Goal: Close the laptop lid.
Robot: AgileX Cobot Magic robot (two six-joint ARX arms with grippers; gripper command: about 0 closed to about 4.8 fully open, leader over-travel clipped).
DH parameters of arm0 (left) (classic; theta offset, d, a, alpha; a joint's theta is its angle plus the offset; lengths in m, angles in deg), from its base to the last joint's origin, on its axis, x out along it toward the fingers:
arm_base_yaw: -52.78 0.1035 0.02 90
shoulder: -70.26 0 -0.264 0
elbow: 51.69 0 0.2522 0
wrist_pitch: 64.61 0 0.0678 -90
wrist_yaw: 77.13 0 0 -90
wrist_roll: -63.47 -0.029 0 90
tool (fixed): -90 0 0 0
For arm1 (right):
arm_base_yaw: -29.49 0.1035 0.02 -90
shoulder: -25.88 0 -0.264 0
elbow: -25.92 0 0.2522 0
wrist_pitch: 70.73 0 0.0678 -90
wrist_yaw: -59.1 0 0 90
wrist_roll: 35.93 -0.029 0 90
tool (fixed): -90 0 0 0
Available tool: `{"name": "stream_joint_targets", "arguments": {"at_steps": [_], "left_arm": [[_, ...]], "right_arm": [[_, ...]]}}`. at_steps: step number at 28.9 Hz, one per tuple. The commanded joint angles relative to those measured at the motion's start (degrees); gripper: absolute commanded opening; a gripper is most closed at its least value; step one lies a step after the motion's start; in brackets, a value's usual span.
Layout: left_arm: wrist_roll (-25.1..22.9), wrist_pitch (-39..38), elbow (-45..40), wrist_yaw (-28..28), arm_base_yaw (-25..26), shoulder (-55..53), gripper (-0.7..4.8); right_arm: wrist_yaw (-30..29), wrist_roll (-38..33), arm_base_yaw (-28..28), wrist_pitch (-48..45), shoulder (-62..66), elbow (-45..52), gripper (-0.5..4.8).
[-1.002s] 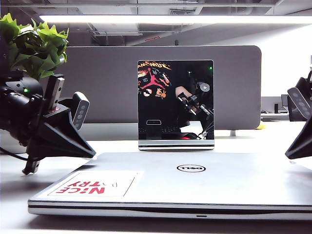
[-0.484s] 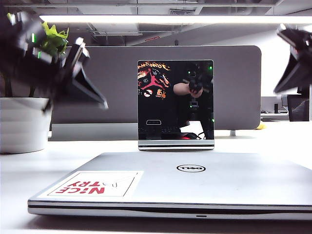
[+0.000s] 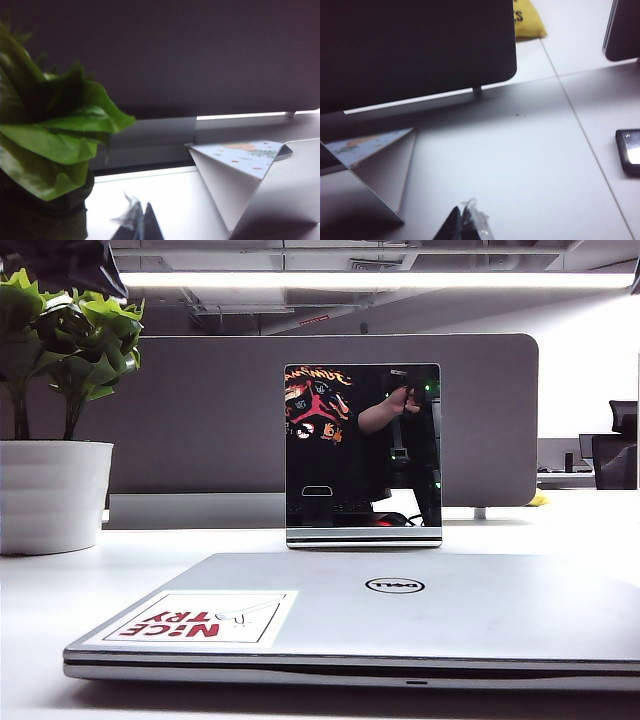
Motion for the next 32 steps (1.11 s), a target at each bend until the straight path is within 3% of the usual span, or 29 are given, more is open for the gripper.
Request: {"name": "stream_joint_targets", "arguments": {"at_steps": [1, 9, 16, 21, 26, 32], "left_arm": [[-0.4, -0.1, 0.1, 0.6, -0.2, 1.5, -0.05], [-0.3, -4.0, -1.5, 1.8, -0.6, 7.8, -0.05], [-0.5, -1.6, -12.6, 6.2, -2.7, 19.1, -0.05], [-0.5, -1.2, -19.2, 6.3, -2.7, 25.7, -0.05], [-0.6, -1.5, -21.2, 11.0, -2.6, 26.9, -0.05], [-0.6, -3.1, -21.2, 11.1, -2.6, 26.8, -0.05]], "right_arm": [[0.4, -0.2, 0.1, -0.5, -2.1, -0.1, -0.04], [0.5, 0.5, 0.9, 6.2, -8.3, 1.9, -0.04], [0.9, 0.8, 1.4, 1.1, -19.8, 12.3, -0.04], [-0.3, 3.8, 1.3, -3.6, -26.0, 19.6, -0.04], [-0.4, 4.6, 1.3, -3.7, -26.8, 22.6, -0.04], [-0.4, 4.6, 1.3, -2.8, -26.8, 23.8, -0.04]]}}
